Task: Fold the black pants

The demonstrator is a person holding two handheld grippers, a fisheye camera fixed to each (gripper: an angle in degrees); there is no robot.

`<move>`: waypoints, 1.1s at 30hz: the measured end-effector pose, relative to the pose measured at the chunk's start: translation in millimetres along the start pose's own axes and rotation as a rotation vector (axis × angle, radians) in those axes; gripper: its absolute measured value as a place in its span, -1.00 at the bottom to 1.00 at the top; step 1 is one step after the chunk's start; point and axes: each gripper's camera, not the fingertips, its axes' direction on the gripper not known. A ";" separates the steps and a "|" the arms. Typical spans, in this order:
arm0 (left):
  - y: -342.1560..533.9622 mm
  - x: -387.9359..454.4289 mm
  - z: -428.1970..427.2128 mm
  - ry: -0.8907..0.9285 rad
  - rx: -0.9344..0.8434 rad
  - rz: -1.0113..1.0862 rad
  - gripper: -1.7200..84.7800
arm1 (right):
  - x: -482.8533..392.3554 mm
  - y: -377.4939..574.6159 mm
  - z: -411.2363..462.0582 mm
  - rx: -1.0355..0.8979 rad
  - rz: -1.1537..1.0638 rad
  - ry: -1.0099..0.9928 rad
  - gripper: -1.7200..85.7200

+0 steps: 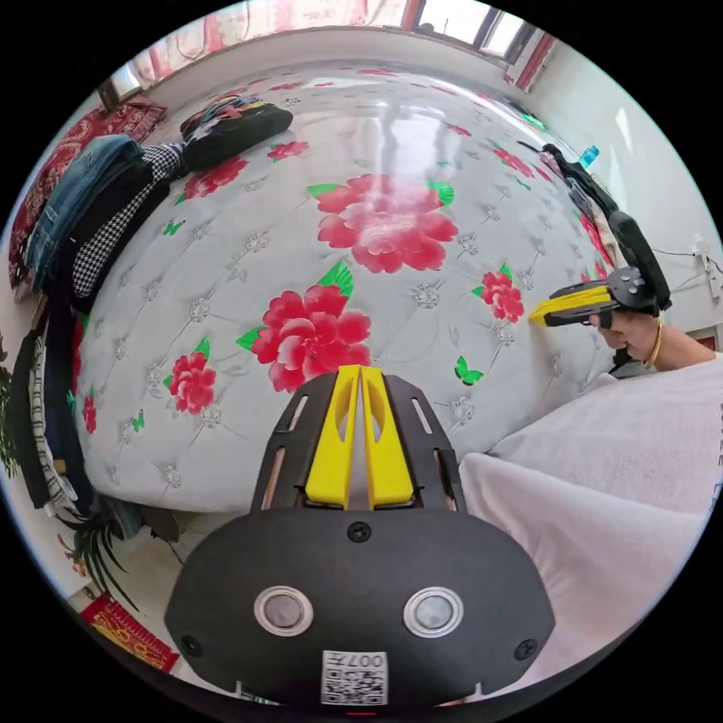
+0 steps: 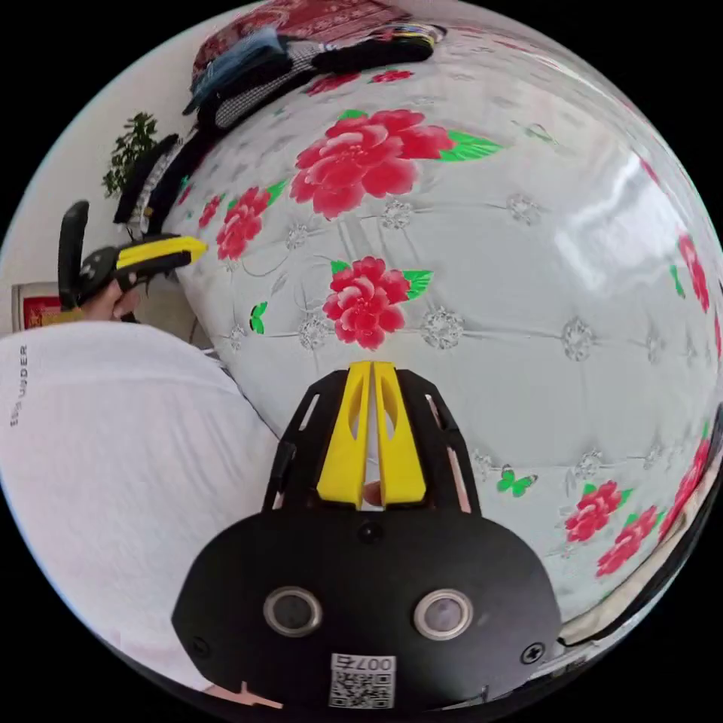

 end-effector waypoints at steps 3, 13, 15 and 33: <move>13.5 54.6 -1.3 0.030 0.014 -0.059 -0.98 | 40.4 58.8 -37.8 0.133 0.054 -0.006 -0.95; -22.2 264.8 3.4 0.138 -0.023 0.044 -0.98 | 305.0 476.1 -286.8 0.600 0.839 0.546 -0.80; -29.4 293.6 -6.6 0.125 -0.004 0.078 -0.98 | 338.6 547.0 -319.1 0.617 0.959 0.596 -0.78; 16.0 281.8 -36.0 0.133 -0.019 0.046 -0.98 | 423.9 762.6 -444.8 0.680 1.061 0.496 -0.96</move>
